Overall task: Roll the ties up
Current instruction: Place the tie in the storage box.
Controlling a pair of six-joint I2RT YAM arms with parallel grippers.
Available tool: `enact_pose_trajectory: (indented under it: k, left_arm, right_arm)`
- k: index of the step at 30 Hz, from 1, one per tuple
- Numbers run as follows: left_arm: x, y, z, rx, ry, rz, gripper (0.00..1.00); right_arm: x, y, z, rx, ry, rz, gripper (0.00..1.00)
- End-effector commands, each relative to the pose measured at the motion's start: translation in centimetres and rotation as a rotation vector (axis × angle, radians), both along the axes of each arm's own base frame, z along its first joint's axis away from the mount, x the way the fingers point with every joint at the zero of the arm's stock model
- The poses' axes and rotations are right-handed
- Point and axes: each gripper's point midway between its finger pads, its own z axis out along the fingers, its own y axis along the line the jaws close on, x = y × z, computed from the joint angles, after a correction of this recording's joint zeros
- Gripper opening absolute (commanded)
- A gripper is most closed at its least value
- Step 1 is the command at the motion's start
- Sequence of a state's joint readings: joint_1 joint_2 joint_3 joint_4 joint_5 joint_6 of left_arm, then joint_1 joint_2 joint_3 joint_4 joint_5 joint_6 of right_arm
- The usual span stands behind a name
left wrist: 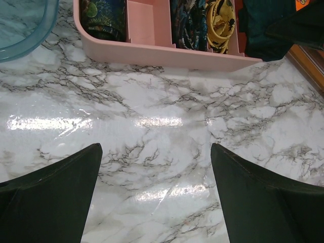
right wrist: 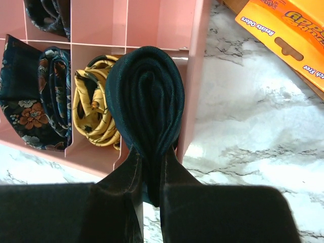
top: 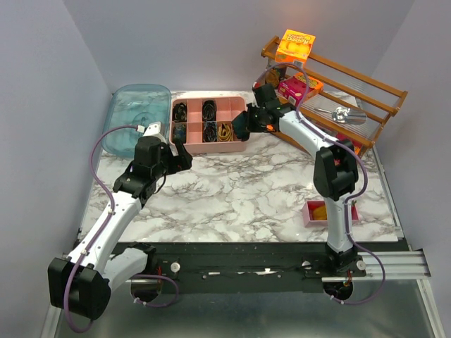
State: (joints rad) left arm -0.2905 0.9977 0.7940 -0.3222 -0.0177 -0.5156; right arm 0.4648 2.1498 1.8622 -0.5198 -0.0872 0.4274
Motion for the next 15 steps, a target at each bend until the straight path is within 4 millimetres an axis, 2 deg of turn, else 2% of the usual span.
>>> enact_pose_trajectory:
  k: [1, 8, 13, 15]
  left_arm:
    - [0.0, -0.2, -0.3, 0.004, -0.005, -0.013, 0.99]
    - [0.0, -0.3, -0.4, 0.0, -0.006, -0.02, 0.99]
    - [0.0, -0.4, -0.4, -0.001, -0.007, -0.024, 0.99]
    - [0.0, -0.4, -0.4, -0.002, -0.007, -0.023, 0.99]
  right_arm:
    - [-0.1, -0.6, -2.0, -0.053, 0.033, -0.03, 0.01]
    - [0.0, -1.0, -3.0, -0.103, 0.046, -0.032, 0.01]
    - [-0.1, -1.2, -4.3, -0.208, 0.064, -0.035, 0.01]
    - [0.0, -1.2, -4.0, -0.221, 0.059, -0.047, 0.01]
